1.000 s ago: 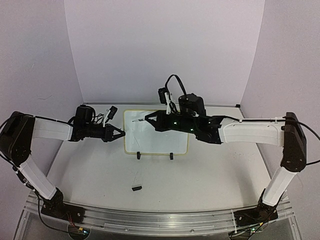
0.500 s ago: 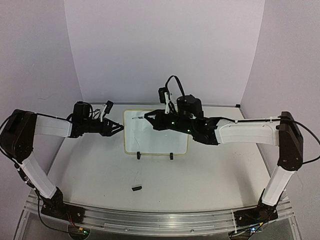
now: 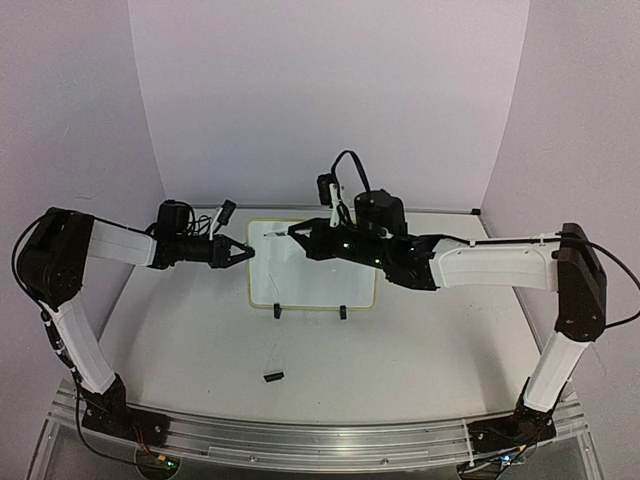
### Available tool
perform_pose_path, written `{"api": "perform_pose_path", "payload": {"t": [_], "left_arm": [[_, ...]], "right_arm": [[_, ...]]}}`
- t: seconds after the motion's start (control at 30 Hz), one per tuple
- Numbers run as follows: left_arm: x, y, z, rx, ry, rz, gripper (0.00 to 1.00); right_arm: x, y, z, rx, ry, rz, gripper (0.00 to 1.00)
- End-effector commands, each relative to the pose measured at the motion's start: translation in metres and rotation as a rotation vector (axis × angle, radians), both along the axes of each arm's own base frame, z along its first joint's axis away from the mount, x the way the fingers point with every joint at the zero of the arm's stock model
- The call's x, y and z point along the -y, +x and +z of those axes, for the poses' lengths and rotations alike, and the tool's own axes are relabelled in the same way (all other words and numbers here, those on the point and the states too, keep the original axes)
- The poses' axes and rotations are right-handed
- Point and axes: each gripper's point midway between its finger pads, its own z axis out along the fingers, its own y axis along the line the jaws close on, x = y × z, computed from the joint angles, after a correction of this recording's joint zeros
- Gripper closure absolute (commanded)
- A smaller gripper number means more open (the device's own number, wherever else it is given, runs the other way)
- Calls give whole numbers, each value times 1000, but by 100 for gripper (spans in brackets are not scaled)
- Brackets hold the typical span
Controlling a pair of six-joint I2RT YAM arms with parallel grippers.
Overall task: Write a sentence on the whiteboard
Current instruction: Hold the whiteboard at the center of the board.
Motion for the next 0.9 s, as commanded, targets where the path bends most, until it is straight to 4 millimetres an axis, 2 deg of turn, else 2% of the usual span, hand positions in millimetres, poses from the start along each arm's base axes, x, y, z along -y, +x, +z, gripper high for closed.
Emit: {"api": "perform_pose_path", "payload": {"t": [0.0,0.4,0.63,0.87], "left_arm": [[4,-7,17,44,-48,-52,85],[10,-34,7,-6,-48,-77,94],[10,-42,-2,-12,-39,-81,100],[9,-42,-5,-9,-31,-78,100]], "right_arm": [[2,-6,24,40,52,5,100],[1,-6,17,40,35,8,100],[-15,1,11,27,47,31,100],[-32,5,7,-1,69,66,100]]}}
